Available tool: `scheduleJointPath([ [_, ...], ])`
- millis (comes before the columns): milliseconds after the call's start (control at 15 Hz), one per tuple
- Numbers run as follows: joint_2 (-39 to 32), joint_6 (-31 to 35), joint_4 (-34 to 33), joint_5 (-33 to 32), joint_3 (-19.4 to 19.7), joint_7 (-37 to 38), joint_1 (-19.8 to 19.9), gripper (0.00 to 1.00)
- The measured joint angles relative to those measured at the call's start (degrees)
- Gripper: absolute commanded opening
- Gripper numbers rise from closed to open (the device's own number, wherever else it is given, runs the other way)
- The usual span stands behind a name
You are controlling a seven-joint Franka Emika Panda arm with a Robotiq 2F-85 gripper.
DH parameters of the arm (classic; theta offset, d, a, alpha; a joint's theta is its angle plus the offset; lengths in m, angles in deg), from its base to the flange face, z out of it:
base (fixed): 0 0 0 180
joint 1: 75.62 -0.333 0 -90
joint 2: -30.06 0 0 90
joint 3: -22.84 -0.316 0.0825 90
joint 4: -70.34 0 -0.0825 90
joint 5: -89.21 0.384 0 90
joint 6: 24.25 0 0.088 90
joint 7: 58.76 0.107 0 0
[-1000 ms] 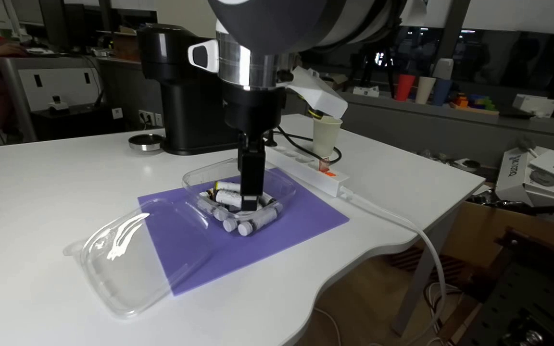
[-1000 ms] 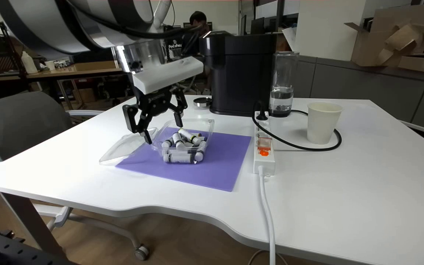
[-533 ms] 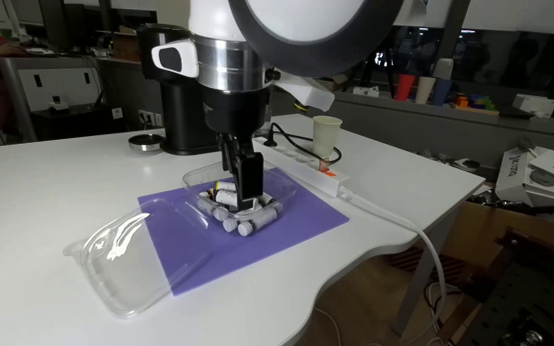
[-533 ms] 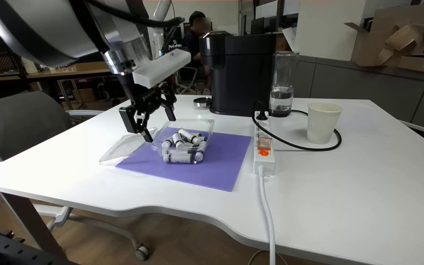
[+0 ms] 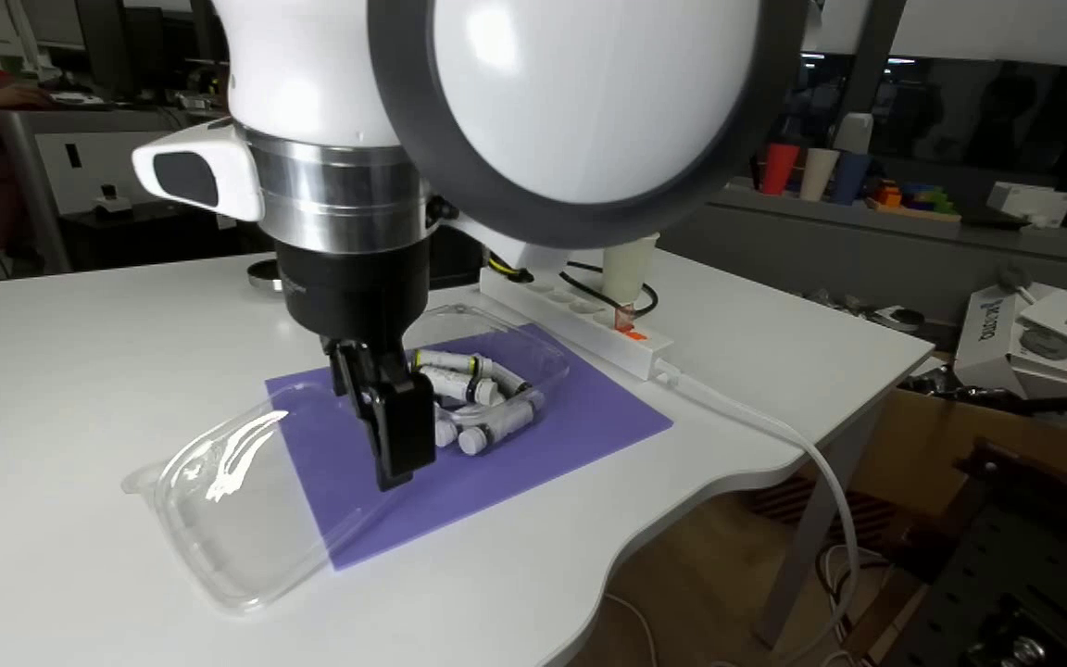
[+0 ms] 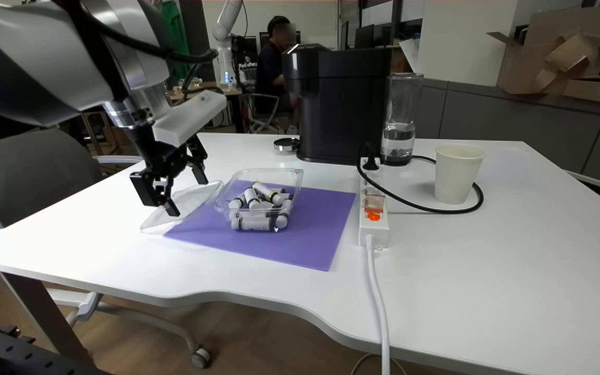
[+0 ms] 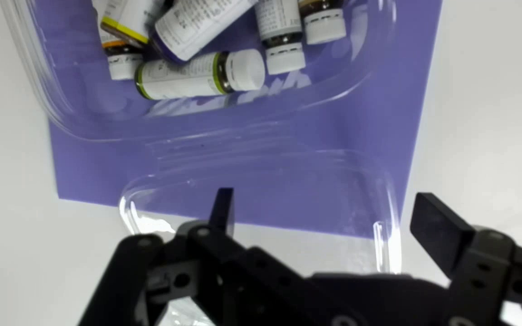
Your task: Turn off the switch on the extension cord then close the clear container
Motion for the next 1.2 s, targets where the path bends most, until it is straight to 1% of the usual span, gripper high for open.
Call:
scheduleJointPath([
  [200,-2.3,1.7,0.0,0.0,0.6,0.0,-1.7,1.0],
  [400,-3.7,3.1,-0.1,0.0,2.5,-0.1,-4.1,1.0],
  [733,-6.6,5.9,-0.5,-0.4,9.1,-1.1,-11.5,1.0],
  [867,-8.4,7.6,-0.6,-0.4,12.2,-1.2,-15.0,1.0],
  [933,-9.4,9.1,-0.7,-0.4,14.4,-1.3,-17.4,1.0],
  [1067,-11.7,13.4,-1.1,0.4,20.3,-1.6,-23.6,1.0],
  [1200,-14.6,18.2,-1.2,2.9,25.9,-2.6,-30.1,1.0],
])
